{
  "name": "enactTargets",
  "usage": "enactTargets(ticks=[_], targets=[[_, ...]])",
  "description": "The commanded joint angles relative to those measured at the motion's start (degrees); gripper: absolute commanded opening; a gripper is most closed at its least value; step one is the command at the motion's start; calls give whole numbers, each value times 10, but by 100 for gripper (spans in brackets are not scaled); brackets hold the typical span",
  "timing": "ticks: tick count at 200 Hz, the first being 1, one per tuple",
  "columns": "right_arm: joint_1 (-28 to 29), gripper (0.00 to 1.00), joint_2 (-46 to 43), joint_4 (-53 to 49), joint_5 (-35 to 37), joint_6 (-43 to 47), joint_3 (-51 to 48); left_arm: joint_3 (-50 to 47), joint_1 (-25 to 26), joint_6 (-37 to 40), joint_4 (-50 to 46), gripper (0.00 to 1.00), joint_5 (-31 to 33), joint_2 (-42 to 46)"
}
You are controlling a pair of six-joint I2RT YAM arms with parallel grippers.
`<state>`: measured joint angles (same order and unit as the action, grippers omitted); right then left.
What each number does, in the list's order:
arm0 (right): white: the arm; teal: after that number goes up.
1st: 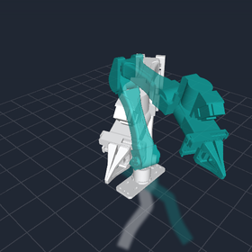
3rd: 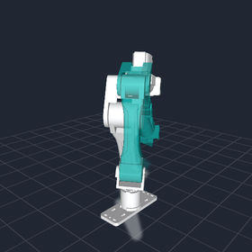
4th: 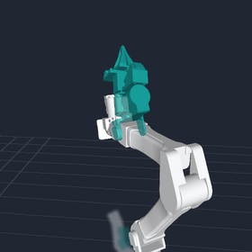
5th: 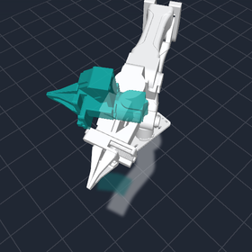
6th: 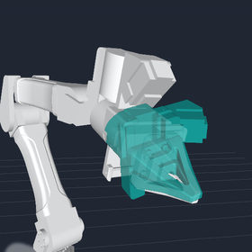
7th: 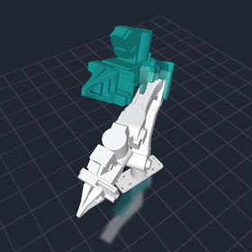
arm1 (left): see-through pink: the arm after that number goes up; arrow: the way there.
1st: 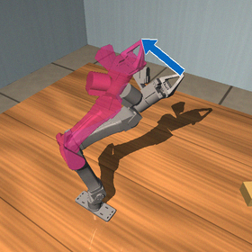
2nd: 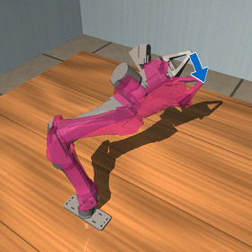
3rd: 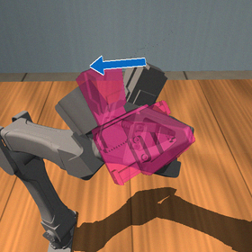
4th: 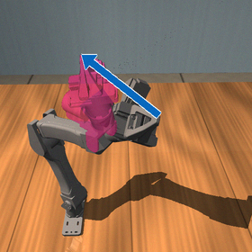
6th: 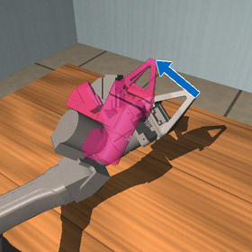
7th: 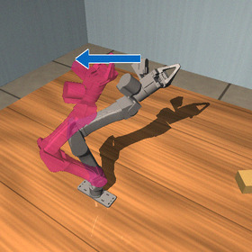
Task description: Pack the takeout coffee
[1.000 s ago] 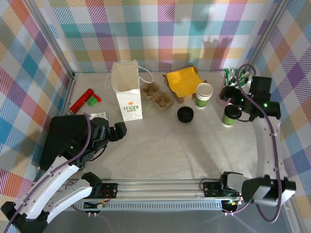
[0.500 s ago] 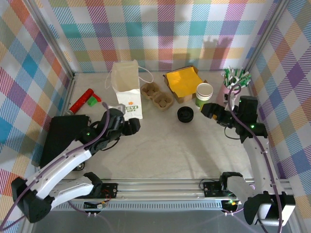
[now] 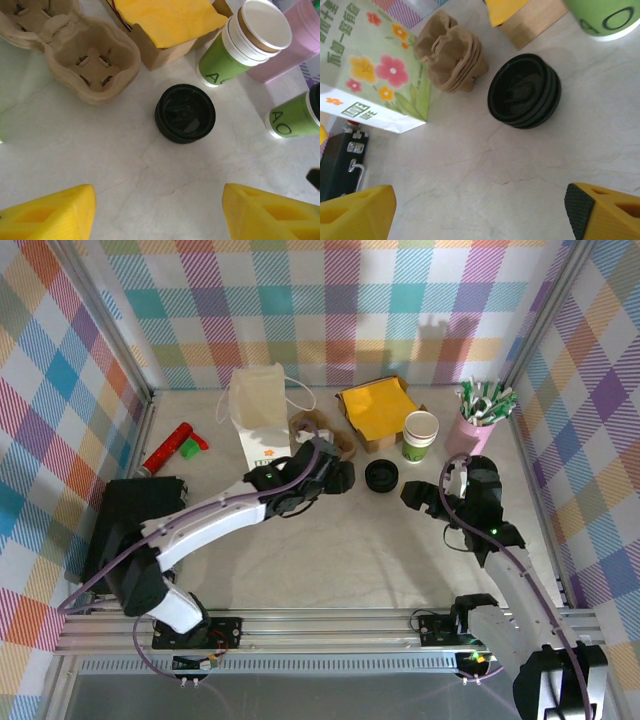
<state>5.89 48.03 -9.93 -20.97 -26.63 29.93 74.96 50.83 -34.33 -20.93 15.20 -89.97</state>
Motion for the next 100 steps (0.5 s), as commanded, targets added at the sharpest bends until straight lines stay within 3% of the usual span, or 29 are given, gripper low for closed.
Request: enactTargets(ticks=[1,50,100], targets=[[7,88,-18,50,36,-7,-22,44,3,-31,29,67,47,-51],[22,87,-25,52,64,-9,-42,187,3,-36,-17,66,114,-199],[27,87,3,54,72,-6,-39,284,-13,-72,-104,65,215,-294]])
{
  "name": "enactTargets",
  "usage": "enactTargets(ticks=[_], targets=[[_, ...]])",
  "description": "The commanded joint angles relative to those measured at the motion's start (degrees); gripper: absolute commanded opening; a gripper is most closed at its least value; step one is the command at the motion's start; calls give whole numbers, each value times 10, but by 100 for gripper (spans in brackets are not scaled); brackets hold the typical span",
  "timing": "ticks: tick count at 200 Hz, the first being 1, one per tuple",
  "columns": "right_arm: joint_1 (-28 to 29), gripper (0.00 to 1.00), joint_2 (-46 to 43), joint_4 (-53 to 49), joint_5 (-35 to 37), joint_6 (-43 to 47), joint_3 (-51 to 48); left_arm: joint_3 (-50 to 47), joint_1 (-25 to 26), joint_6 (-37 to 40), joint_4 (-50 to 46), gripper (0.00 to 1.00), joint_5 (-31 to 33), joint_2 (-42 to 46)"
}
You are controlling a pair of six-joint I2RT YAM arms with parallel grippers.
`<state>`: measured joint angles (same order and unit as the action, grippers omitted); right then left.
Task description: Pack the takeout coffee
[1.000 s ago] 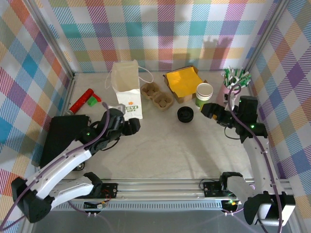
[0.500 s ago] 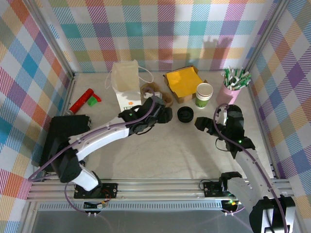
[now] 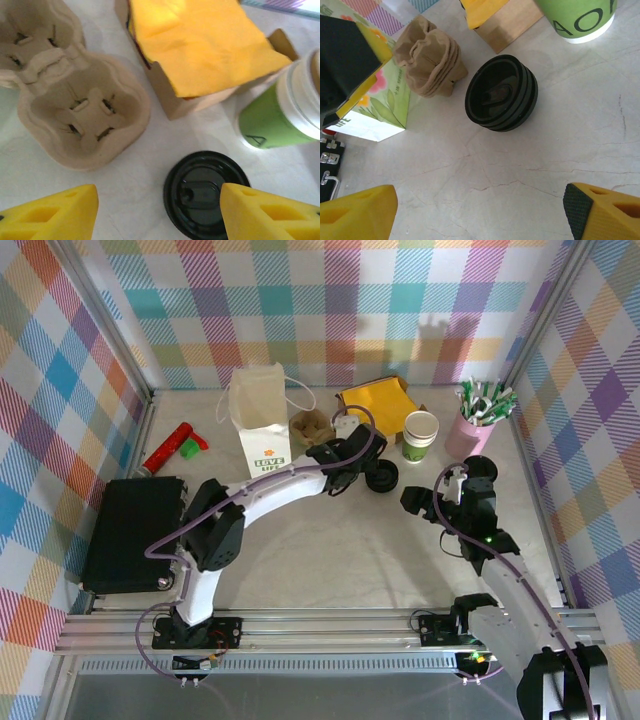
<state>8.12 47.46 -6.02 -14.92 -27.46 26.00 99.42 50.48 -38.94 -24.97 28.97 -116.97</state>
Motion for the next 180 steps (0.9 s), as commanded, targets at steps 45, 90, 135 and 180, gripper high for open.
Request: enactTargets(ticks=[45,90,135,180], targets=[[8,87,19,15,17,6,0,41,-45,-57,-96,66,104,-52],[8,87,26,16,22,7,1,53,-76,-62,-122,64,94,-73],[9,87,34,12,28,10,5,75,-91,-50,-138,59,67,-101],[11,87,37,10,33,10,6,90,-95,-33,-135,54,46,-121]])
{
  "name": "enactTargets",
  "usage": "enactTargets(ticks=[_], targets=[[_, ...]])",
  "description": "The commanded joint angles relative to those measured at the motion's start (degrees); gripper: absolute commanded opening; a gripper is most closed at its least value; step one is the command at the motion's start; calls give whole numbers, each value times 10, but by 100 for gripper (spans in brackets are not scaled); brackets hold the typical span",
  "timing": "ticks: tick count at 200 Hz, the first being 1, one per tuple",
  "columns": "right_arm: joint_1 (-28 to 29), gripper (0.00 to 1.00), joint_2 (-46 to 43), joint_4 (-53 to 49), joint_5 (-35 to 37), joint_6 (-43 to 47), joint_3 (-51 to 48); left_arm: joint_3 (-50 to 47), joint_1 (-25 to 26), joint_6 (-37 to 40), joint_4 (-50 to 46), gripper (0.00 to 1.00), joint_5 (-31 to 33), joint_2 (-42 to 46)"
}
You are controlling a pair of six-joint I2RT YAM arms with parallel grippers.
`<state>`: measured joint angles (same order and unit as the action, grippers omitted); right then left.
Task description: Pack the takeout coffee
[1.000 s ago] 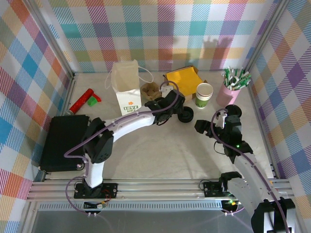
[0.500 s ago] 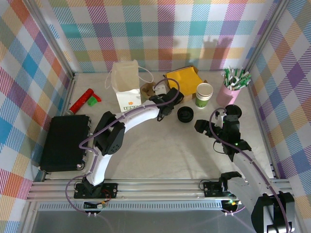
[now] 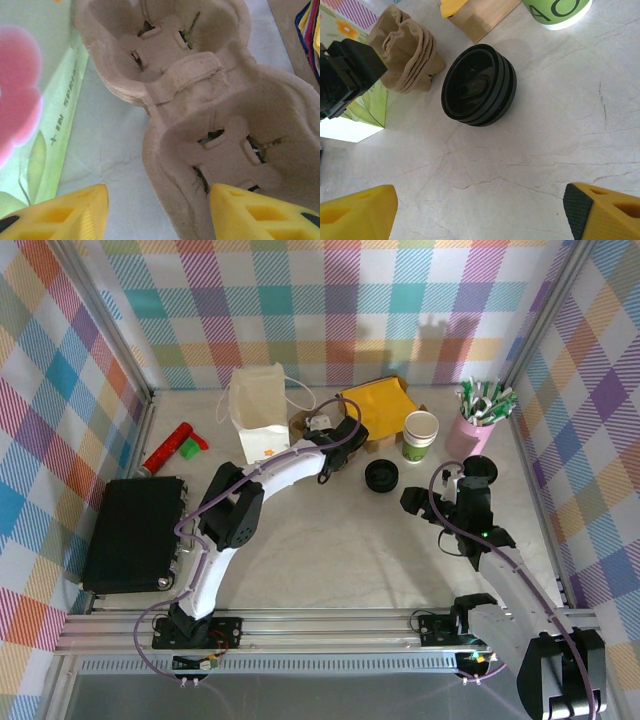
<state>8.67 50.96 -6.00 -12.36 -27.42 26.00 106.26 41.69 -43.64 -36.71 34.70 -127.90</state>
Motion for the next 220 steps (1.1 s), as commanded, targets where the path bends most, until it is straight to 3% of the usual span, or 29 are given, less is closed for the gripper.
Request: enactTargets(ticks=[1,132,147,188,220], targets=[[5,87,2,10,7,10,6,21,-7,15,-17,54,-12,-12],[5,87,5,6,13,12,9,30,-16,33,-9,25,-36,-23],[6,87,8,6,12,13,9,29,-18,34,-7,25,-42,-23],[6,87,11,6,13,14,10,31,-21,31,-7,40,-45,-25],[6,87,11,6,14,14,10,33,-22,31,-7,41,-51,-30]])
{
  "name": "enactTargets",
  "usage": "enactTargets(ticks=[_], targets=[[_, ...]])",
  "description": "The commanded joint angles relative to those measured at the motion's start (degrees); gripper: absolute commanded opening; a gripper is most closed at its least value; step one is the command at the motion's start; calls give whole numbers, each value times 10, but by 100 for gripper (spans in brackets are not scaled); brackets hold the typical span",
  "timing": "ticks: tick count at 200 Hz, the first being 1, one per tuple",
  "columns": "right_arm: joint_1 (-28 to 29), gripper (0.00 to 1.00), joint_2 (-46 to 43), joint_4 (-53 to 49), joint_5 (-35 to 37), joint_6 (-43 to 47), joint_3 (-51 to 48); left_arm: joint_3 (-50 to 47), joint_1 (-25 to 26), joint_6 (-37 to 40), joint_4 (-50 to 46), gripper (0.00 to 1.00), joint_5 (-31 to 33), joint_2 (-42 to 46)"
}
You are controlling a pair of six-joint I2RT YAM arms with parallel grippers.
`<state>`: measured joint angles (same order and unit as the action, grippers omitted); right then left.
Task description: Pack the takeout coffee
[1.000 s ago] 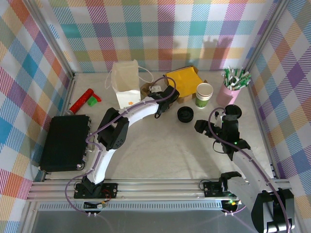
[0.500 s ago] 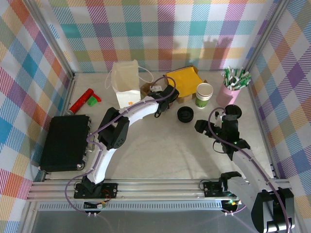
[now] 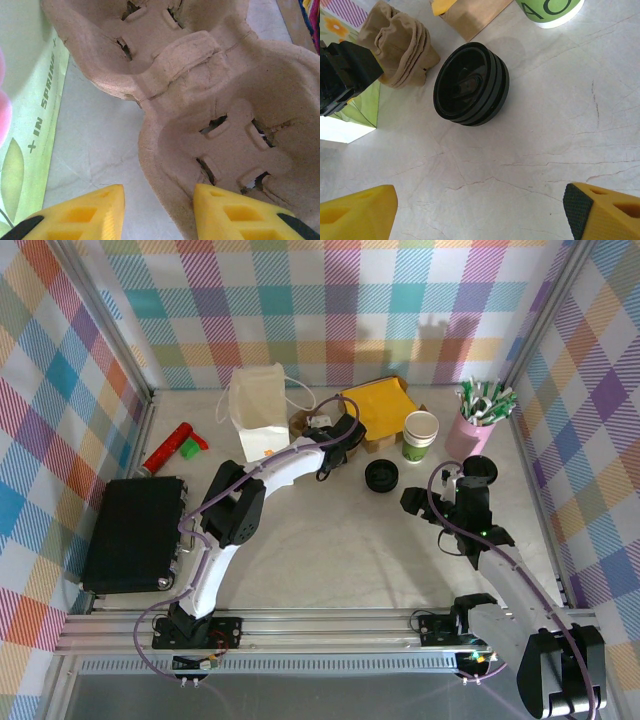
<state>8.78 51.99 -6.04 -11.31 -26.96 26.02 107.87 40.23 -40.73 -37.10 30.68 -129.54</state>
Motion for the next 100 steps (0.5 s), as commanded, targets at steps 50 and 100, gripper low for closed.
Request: enactTargets(ticks=[50,100], targets=[[5,87,-1,7,4,11,9,17,-9,-4,7,43,-24,-10],[6,87,0,8,6,11,9,4,-9,-10,42,49,-37,5]])
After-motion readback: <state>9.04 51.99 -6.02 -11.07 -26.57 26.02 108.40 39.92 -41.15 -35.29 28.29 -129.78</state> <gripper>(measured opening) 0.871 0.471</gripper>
